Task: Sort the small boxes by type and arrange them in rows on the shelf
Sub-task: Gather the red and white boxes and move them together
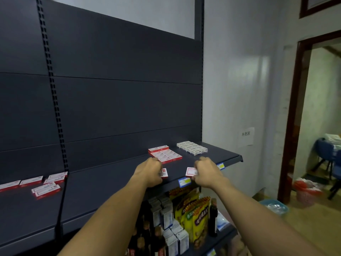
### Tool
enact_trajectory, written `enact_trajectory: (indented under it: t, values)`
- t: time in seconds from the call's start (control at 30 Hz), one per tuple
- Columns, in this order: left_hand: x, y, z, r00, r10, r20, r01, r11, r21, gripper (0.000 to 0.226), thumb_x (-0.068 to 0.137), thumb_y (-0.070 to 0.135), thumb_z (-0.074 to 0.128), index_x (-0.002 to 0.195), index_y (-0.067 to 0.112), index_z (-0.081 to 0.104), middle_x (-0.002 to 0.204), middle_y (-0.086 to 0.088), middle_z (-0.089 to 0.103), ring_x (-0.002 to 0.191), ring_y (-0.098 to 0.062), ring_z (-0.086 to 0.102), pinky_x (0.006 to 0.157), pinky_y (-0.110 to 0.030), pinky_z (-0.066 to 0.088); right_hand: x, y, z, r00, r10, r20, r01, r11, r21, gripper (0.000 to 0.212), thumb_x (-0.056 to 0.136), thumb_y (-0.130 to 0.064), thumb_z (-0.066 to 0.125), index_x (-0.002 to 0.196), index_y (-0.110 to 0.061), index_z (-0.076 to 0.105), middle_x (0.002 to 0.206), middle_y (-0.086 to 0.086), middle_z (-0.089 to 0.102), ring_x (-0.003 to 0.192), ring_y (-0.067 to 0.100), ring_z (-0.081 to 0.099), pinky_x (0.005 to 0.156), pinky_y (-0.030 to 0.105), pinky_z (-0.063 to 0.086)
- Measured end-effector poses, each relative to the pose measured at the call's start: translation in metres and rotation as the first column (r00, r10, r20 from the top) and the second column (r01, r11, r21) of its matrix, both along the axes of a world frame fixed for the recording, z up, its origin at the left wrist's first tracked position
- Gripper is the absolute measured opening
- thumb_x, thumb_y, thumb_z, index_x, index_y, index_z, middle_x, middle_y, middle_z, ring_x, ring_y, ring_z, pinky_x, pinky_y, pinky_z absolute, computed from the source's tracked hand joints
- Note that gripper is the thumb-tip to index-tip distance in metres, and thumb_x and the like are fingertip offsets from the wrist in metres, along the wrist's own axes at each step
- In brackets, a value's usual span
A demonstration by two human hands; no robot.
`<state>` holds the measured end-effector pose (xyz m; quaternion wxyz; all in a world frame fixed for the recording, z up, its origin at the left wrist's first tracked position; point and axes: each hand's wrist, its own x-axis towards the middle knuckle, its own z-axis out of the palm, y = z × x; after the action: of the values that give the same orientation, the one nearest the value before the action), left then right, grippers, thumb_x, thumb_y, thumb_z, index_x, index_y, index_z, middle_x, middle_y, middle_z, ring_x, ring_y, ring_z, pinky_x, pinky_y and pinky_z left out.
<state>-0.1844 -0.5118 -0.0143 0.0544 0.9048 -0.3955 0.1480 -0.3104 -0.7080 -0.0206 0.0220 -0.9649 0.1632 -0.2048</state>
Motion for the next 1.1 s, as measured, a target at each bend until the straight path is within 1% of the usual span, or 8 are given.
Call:
enact_trajectory:
  t: [0.2, 0.37, 0.5, 0.6, 0.73, 0.8, 0.93, 1.1]
  values:
    - [0.006, -0.031, 0.009, 1.000, -0.006, -0.001, 0.006, 1.000, -0.003, 0.036, 0.081, 0.029, 0.071, 0.115, 0.019, 0.062, 0.114, 0.001, 0.053, 0.100, -0.020, 0.055, 0.083, -0.037, 0.053, 0.001, -0.027, -0.004, 1.000, -0.008, 0.018, 0.008, 1.000, -0.001, 0.038, 0.084, -0.031, 0.069, 0.117, -0.011, 0.063, 0.119, 0.008, 0.054, 0.112, 0.027, 0.053, 0.092, 0.037, 0.049]
    - [0.021, -0.059, 0.006, 1.000, -0.012, 0.004, 0.012, 1.000, 0.008, 0.036, 0.082, 0.029, 0.071, 0.115, 0.017, 0.062, 0.116, 0.000, 0.053, 0.101, -0.021, 0.055, 0.082, -0.036, 0.052, 0.016, -0.055, -0.005, 1.000, -0.011, 0.004, 0.011, 1.000, -0.003, 0.038, 0.085, -0.031, 0.066, 0.116, -0.010, 0.062, 0.122, 0.010, 0.054, 0.115, 0.030, 0.053, 0.095, 0.037, 0.047]
    - [0.045, -0.082, 0.009, 1.000, 0.005, -0.021, -0.005, 0.999, -0.041, 0.035, 0.082, 0.028, 0.071, 0.115, 0.017, 0.064, 0.117, 0.000, 0.054, 0.099, -0.020, 0.056, 0.084, -0.036, 0.054, 0.040, -0.076, -0.002, 1.000, 0.005, -0.012, -0.005, 1.000, -0.004, 0.038, 0.083, -0.030, 0.067, 0.114, -0.010, 0.064, 0.123, 0.010, 0.053, 0.111, 0.030, 0.055, 0.092, 0.037, 0.050]
    - [0.067, -0.099, 0.010, 0.998, 0.021, -0.052, -0.028, 0.991, -0.131, 0.032, 0.080, 0.029, 0.070, 0.110, 0.016, 0.066, 0.117, 0.000, 0.055, 0.103, -0.021, 0.057, 0.083, -0.035, 0.053, 0.063, -0.094, 0.002, 1.000, 0.008, -0.029, -0.009, 0.999, -0.036, 0.042, 0.084, -0.031, 0.066, 0.120, -0.010, 0.063, 0.125, 0.009, 0.053, 0.113, 0.029, 0.055, 0.093, 0.037, 0.049]
    - [0.101, -0.118, 0.011, 0.997, 0.027, -0.070, -0.039, 0.984, -0.174, 0.038, 0.083, 0.036, 0.072, 0.115, 0.018, 0.066, 0.120, 0.000, 0.053, 0.110, -0.020, 0.054, 0.082, -0.027, 0.043, 0.100, -0.114, 0.009, 0.999, 0.034, -0.042, -0.037, 0.997, -0.075, 0.043, 0.087, -0.031, 0.064, 0.124, -0.009, 0.062, 0.127, 0.010, 0.053, 0.118, 0.029, 0.051, 0.097, 0.036, 0.046]
    - [0.120, -0.124, 0.010, 0.996, 0.032, -0.086, -0.048, 0.982, -0.184, 0.042, 0.083, 0.040, 0.072, 0.118, 0.017, 0.067, 0.121, 0.000, 0.054, 0.112, -0.020, 0.054, 0.087, -0.030, 0.046, 0.119, -0.120, 0.011, 0.997, 0.049, -0.058, -0.054, 0.995, -0.085, 0.043, 0.087, -0.031, 0.064, 0.124, -0.009, 0.062, 0.127, 0.010, 0.053, 0.118, 0.029, 0.051, 0.097, 0.037, 0.046]
    - [0.147, -0.134, 0.007, 0.994, 0.050, -0.097, -0.065, 0.984, -0.164, 0.041, 0.082, 0.031, 0.070, 0.120, 0.015, 0.068, 0.119, -0.001, 0.054, 0.111, -0.021, 0.055, 0.093, -0.038, 0.052, 0.152, -0.133, 0.010, 0.995, 0.077, -0.064, -0.083, 0.992, -0.093, 0.041, 0.087, -0.029, 0.065, 0.122, -0.009, 0.063, 0.126, 0.009, 0.052, 0.118, 0.029, 0.052, 0.097, 0.038, 0.046]
    - [0.180, -0.130, 0.005, 0.990, 0.090, -0.106, -0.106, 0.983, -0.151, 0.042, 0.084, 0.024, 0.065, 0.125, 0.016, 0.065, 0.120, 0.001, 0.052, 0.115, -0.021, 0.053, 0.095, -0.037, 0.052, 0.194, -0.145, 0.011, 0.987, 0.149, -0.059, -0.155, 0.980, -0.122, 0.042, 0.090, -0.028, 0.061, 0.129, -0.011, 0.059, 0.129, 0.007, 0.052, 0.121, 0.028, 0.049, 0.100, 0.037, 0.042]
